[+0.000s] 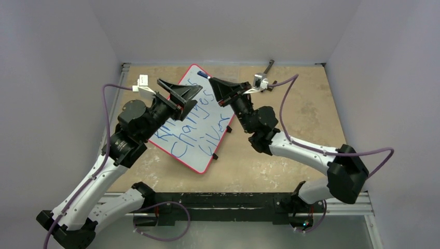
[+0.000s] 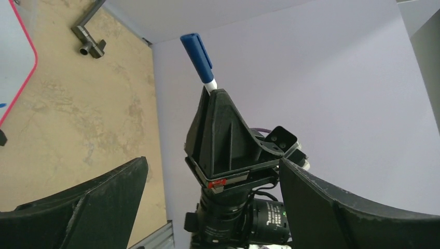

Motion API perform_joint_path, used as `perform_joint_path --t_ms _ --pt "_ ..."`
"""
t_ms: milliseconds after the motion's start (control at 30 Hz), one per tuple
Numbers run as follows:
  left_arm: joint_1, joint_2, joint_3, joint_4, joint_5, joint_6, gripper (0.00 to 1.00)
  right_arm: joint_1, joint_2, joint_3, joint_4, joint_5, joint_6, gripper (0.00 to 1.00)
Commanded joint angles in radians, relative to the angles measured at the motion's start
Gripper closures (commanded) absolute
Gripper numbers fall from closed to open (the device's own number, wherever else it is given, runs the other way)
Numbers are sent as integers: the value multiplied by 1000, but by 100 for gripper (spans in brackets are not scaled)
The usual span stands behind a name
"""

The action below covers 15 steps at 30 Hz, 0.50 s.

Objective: Write a sentence on the whiteboard
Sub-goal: Close the whiteboard marker at the center of the board, then place the whiteboard marker at the center of the board.

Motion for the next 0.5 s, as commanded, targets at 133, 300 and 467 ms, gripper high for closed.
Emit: perform_joint_path --t_ms 133,300,467 --pt "-1 -12 63 -139 -36 220 4 -7 -282 -179 -401 317 -56 100" --pt "-1 -27 93 -265 -182 361 3 -18 -466 -301 -691 482 9 100" --pt "0 -57 88 -332 -292 491 2 -37 -561 -348 -932 532 101 100"
